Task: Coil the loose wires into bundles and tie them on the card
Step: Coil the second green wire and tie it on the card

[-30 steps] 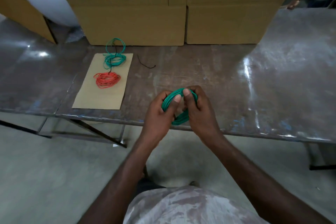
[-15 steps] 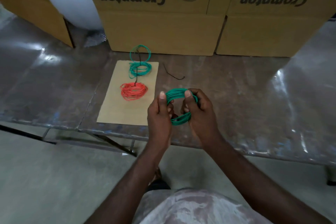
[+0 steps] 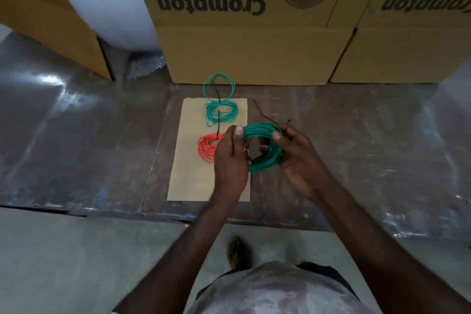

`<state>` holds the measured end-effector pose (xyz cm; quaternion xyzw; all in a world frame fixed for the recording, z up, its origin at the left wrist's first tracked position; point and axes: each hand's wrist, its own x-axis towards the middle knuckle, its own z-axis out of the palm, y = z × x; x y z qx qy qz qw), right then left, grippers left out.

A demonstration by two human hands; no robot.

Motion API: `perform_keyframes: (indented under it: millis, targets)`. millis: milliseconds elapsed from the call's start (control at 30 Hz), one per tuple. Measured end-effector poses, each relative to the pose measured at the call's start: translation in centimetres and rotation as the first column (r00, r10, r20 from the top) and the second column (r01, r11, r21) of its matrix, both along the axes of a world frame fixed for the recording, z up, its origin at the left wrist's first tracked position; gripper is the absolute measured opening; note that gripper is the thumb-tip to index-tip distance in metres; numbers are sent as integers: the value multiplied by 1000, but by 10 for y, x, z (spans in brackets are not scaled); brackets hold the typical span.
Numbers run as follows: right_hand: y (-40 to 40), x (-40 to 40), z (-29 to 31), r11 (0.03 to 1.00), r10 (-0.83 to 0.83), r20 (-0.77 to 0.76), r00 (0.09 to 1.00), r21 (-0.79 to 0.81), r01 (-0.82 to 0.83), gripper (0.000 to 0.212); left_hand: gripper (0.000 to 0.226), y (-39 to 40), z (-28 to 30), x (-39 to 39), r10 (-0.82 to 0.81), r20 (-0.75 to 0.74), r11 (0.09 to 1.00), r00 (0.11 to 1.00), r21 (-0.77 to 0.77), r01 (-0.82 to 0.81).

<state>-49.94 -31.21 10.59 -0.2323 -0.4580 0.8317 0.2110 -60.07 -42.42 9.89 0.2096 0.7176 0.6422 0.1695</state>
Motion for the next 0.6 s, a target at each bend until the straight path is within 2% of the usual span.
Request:
perform_keyframes:
  millis: [67,133,167,233,300,400,467,600]
  targets:
    - [13,-9,-1,994,25,35,999,-106,-21,52,40,-3,-1,-12,-7,-4,1000,1000,-5,7]
    - [31,-19,-12,994,-27,132,991,-106,41,54,40,-6,-4,-23,-32,-28,999,999,-10,32]
    - [41,-24,-20,995,-85,206,975,-25,93,48,40,-7,-6,-27,-50,-68,999,996,-25,48]
    - [62,-32,-44,952,-230,335,914,272,140,26,37,-7,-11,-33,-93,-165,995,982,-62,84]
    - [88,-38,-68,829,-313,425,849,558,26,12,31,-5,-15,-35,-139,-239,986,961,-120,112]
    - [115,-57,-86,617,-352,487,799,763,-193,4,26,1,-18,-31,-164,-277,975,947,-190,114]
    - [128,-72,-94,495,-392,503,771,821,-284,6,27,5,-20,-29,-153,-279,971,948,-222,92]
    - [150,-102,-118,401,-362,575,734,807,-434,8,28,12,-25,-30,-115,-282,960,952,-279,33]
